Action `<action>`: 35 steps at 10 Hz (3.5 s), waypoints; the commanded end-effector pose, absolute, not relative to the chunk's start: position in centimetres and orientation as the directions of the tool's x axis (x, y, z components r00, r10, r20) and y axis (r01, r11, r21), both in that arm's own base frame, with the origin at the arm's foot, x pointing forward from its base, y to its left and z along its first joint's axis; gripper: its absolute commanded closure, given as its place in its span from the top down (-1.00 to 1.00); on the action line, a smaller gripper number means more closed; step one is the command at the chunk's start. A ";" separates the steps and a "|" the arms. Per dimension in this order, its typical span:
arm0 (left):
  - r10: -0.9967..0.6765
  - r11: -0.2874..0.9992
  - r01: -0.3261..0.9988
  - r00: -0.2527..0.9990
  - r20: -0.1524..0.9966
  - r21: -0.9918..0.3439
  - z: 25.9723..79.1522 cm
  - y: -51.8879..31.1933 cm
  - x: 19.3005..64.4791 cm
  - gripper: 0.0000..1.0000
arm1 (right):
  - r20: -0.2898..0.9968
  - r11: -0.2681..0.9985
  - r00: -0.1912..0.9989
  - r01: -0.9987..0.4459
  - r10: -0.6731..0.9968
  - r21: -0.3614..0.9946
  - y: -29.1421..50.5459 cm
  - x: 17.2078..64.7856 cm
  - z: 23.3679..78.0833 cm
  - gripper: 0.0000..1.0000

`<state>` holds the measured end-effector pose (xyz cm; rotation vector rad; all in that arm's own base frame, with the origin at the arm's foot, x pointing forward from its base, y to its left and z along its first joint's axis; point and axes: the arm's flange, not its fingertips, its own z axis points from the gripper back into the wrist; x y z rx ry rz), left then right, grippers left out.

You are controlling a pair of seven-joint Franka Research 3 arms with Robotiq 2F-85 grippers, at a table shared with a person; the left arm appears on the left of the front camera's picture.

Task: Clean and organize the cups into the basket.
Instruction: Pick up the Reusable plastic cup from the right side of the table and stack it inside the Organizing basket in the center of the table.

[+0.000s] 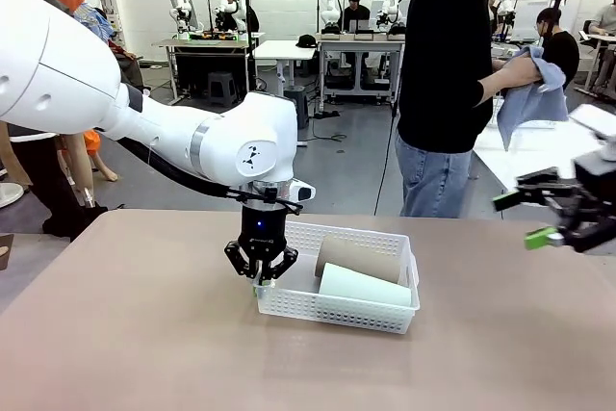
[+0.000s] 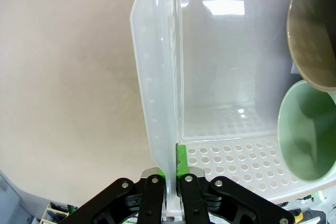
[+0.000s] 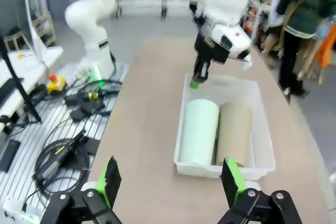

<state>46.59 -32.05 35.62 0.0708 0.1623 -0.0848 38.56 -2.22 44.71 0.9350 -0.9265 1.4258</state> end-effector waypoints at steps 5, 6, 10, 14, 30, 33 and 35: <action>-0.080 0.993 0.093 0.982 -0.169 0.070 35.4 -31.7 46.6 -1.00 | 0.973 0.226 0.109 -0.972 0.202 0.062 -10.0 38.7 35.8 1.00; -0.080 0.993 0.093 0.982 -0.169 0.070 35.4 -31.7 46.6 -1.00 | 0.965 0.226 0.129 -0.971 0.227 0.076 -10.3 39.0 34.3 1.00; -0.080 0.993 0.093 0.982 -0.169 0.070 35.4 -31.7 46.6 -1.00 | 0.955 0.215 0.172 -0.969 0.241 0.120 -10.8 38.6 32.5 1.00; -0.080 0.993 0.093 0.982 -0.169 0.070 35.4 -31.7 46.6 -1.00 | 0.955 0.215 0.172 -0.969 0.241 0.120 -10.8 38.6 32.5 1.00; -0.080 0.993 0.093 0.982 -0.169 0.070 35.4 -31.7 46.6 -1.00 | 0.938 0.143 0.125 -0.986 0.323 0.082 -11.0 39.1 30.8 1.00; -0.080 0.993 0.093 0.982 -0.169 0.070 35.4 -31.7 46.6 -1.00 | 0.930 0.073 0.029 -0.997 0.366 0.003 -10.2 39.8 27.6 1.00; -0.080 0.993 0.093 0.982 -0.169 0.070 35.4 -31.7 46.6 -1.00 | 0.924 0.060 0.052 -0.998 0.380 0.032 -9.5 40.6 25.8 1.00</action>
